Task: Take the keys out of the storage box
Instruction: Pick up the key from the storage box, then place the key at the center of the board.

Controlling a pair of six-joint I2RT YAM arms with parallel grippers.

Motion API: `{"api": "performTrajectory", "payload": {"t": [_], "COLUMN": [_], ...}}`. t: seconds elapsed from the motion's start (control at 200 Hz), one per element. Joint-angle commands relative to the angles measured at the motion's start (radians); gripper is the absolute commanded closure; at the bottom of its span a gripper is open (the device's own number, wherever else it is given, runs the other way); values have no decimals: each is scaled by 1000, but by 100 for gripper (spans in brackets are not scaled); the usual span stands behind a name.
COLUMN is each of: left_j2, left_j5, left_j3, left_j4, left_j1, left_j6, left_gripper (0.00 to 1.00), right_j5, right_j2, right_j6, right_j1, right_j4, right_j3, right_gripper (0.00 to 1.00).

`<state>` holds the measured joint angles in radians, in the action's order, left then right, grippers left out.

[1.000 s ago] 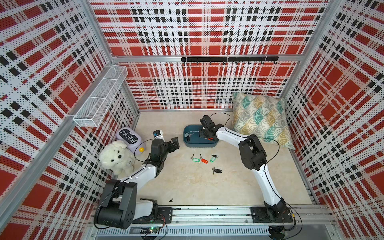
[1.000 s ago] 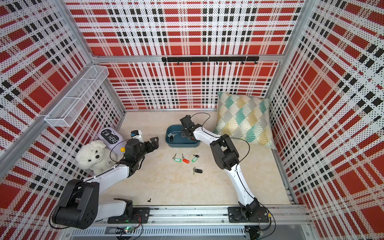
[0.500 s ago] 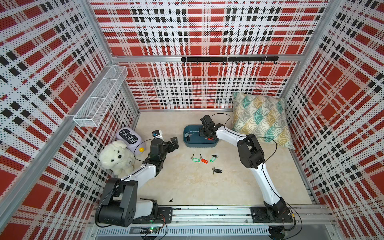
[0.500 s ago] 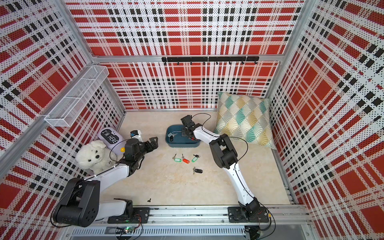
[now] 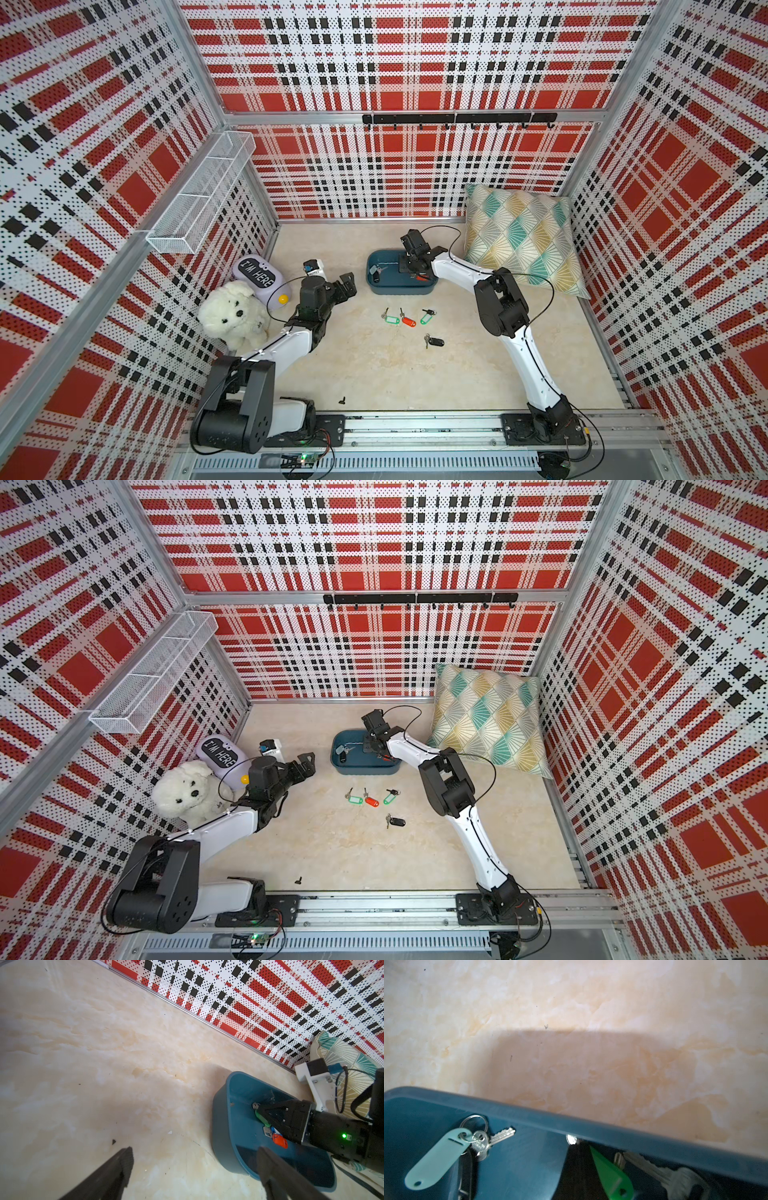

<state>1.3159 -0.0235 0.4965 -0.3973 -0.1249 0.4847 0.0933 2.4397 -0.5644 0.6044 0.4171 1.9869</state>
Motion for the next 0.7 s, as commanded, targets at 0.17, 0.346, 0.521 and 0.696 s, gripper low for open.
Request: {"api": "performTrajectory", "payload": {"t": [0.17, 0.346, 0.521, 0.696], "left_j2": [1, -12, -25, -42], "left_j5": [-18, -18, -13, -7], "left_j3": [22, 19, 16, 11], "left_j4": [-20, -20, -20, -20], "left_j1": [5, 1, -6, -10], "left_j6": [-12, -11, -14, -13], "left_gripper": [1, 1, 1, 1], "right_j5": [4, -10, -22, -26], "right_j2": [-146, -223, -353, -522], "right_j6": [59, 76, 103, 153], "right_j1": [-8, -6, 9, 55], "right_j4": [-32, -42, -57, -38], "right_j3": [-44, -93, -193, -328], "right_gripper": [100, 100, 100, 100]}}
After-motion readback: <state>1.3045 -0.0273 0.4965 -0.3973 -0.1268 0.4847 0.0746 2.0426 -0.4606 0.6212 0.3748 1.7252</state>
